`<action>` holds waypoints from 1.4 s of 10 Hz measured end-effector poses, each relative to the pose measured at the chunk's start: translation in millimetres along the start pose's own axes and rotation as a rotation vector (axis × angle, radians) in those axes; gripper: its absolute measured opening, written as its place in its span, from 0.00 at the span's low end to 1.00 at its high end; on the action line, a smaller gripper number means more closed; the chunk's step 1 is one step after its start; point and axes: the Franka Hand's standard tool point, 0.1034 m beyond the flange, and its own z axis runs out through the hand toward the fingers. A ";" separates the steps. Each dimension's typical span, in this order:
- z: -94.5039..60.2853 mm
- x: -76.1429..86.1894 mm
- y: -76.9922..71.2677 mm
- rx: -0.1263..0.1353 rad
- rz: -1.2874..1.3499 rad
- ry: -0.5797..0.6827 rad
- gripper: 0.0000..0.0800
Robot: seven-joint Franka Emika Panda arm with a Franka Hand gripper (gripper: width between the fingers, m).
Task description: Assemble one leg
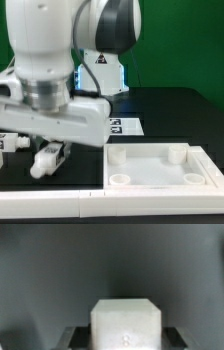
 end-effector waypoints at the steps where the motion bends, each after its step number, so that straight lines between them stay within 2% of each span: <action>1: -4.5 -17.0 -4.9 0.007 0.061 -0.009 0.36; 2: -10.0 -39.6 -20.6 0.012 0.172 -0.018 0.36; 3: -13.6 -60.1 -44.8 0.009 0.267 -0.023 0.36; 4: -14.6 -65.6 -61.1 0.002 0.277 -0.019 0.36; 6: -12.1 -63.1 -52.5 -0.001 0.273 -0.022 0.36; 8: -11.4 -65.2 -55.9 -0.004 0.303 -0.023 0.36; 9: -10.0 -75.3 -64.6 -0.004 0.506 -0.014 0.36; 11: -1.0 -110.1 -98.6 -0.002 0.853 0.005 0.36; 13: -4.9 -108.6 -124.9 0.070 1.100 0.045 0.36; 14: -3.2 -110.2 -126.2 0.072 1.119 0.036 0.36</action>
Offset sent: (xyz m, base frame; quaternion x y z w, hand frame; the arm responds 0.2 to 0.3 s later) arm -0.0148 0.1000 0.0191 -0.0170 -0.0112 0.2636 0.9644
